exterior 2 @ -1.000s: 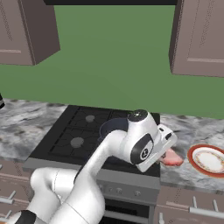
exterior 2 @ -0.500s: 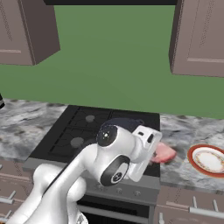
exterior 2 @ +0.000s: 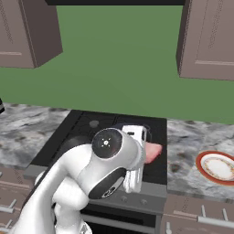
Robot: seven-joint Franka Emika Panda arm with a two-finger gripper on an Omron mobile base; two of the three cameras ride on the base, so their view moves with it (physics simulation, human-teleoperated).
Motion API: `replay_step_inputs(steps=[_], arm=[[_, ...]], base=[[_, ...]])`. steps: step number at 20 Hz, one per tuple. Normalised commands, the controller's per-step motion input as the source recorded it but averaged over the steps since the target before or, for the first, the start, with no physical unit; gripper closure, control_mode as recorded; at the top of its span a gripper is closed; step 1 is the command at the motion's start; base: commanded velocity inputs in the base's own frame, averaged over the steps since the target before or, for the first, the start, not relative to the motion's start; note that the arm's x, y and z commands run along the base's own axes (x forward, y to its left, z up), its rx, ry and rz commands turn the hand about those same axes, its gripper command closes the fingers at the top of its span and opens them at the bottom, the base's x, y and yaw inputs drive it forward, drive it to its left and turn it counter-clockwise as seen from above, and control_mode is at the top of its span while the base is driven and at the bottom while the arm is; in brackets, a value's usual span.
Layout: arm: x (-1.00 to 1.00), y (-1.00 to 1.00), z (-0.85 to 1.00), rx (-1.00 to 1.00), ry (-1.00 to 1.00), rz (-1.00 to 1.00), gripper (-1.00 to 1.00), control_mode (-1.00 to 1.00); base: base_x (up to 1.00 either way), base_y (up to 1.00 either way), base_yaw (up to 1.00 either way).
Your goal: Retrieve the frozen meat and place it in the pot on a burner. Then turn the burner on.
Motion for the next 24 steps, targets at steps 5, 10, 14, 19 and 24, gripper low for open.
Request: replay_step_inputs(steps=[5,10,14,19,24], arm=[[-0.18,0.76,0.27,-0.12,0.27,0.47,1.0,-1.0],[-0.13,0.99,0.0,-0.22,0.26,0.41,1.0,-1.0],[0.1,1.0,0.0,-0.27,0.21,0.29,1.0,-1.0],[0.51,0.66,0.0,-0.21,0.24,0.21,1.0,-1.0],[0.79,0.13,0.01,-0.04,0.37,0.19,1.0,-1.0]], base=[[0.0,0.0,0.0],[0.0,0.0,0.0],[0.0,0.0,0.0],[0.0,0.0,0.0],[0.0,0.0,0.0]])
